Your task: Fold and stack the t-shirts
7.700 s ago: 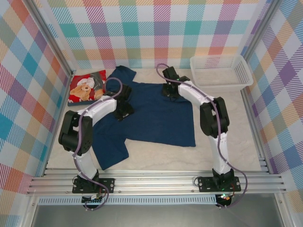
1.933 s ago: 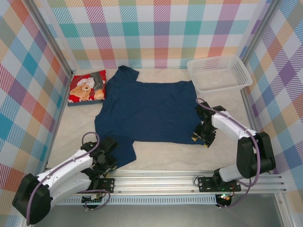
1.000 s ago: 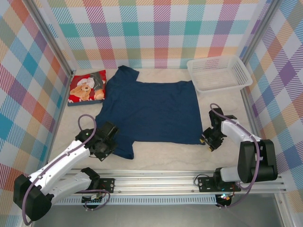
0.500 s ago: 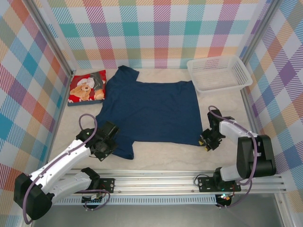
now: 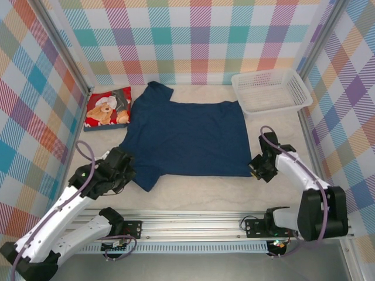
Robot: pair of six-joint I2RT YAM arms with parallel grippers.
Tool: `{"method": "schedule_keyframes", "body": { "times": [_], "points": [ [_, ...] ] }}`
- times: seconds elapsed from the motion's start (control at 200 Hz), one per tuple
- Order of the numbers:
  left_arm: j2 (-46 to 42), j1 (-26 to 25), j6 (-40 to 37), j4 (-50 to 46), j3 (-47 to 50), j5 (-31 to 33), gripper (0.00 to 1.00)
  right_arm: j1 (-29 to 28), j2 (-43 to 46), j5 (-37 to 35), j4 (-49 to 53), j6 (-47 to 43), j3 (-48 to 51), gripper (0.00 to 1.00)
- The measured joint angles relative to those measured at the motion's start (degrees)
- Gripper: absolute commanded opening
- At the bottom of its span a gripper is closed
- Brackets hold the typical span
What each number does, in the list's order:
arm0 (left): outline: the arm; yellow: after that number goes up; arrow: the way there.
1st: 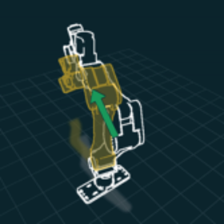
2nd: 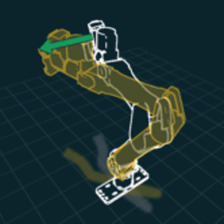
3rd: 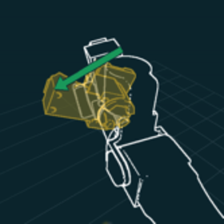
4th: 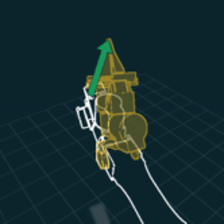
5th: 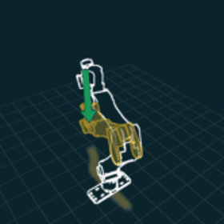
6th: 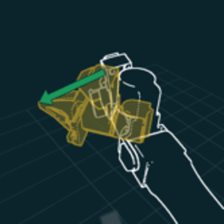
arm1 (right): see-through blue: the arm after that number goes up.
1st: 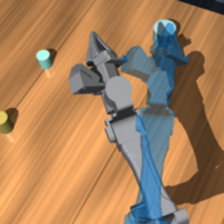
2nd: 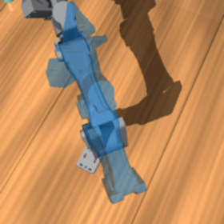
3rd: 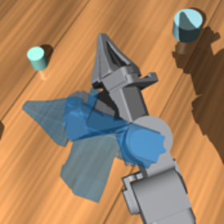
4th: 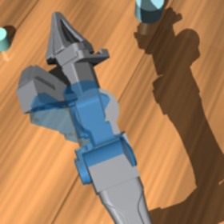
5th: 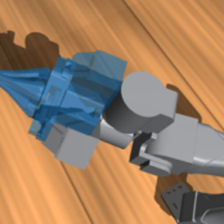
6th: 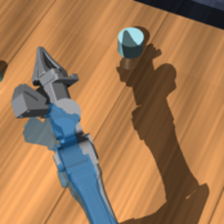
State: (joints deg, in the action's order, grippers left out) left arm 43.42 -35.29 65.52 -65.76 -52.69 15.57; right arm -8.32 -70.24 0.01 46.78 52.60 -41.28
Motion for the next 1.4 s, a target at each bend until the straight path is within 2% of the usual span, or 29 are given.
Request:
{"method": "schedule_keyframes", "body": {
  "times": [0.285,0.515,0.67,0.88,1.015,1.17,1.4],
  "points": [
    [-4.15,-4.28,-0.83,-6.34,-4.87,3.28,0.00,-5.25,6.19,-3.87,13.22,-0.98,-2.03,0.00],
    [-5.86,-5.92,-0.87,-9.57,-5.31,2.91,0.00,-5.75,15.37,-5.18,22.56,-0.37,-4.13,0.00],
    [-3.50,-6.80,-2.01,-9.75,-6.12,3.30,0.00,-6.03,16.52,-5.79,26.25,-0.09,-4.92,0.00],
    [10.58,-5.51,-5.77,-4.04,-12.33,5.01,0.00,-6.03,8.74,-7.69,25.35,-1.03,-11.47,0.00],
    [19.45,-0.46,-8.44,1.81,-12.46,2.51,0.00,-5.92,0.96,-8.22,22.56,-2.12,-14.93,0.00],
    [25.62,6.12,-12.68,5.25,-15.52,-0.35,0.00,-4.90,-6.01,-8.55,19.82,-3.82,-20.06,0.00],
    [33.83,11.10,-18.67,10.49,-21.49,-2.64,0.00,-1.70,-14.32,-8.57,16.70,-5.35,-24.81,0.00]
  ]
}}
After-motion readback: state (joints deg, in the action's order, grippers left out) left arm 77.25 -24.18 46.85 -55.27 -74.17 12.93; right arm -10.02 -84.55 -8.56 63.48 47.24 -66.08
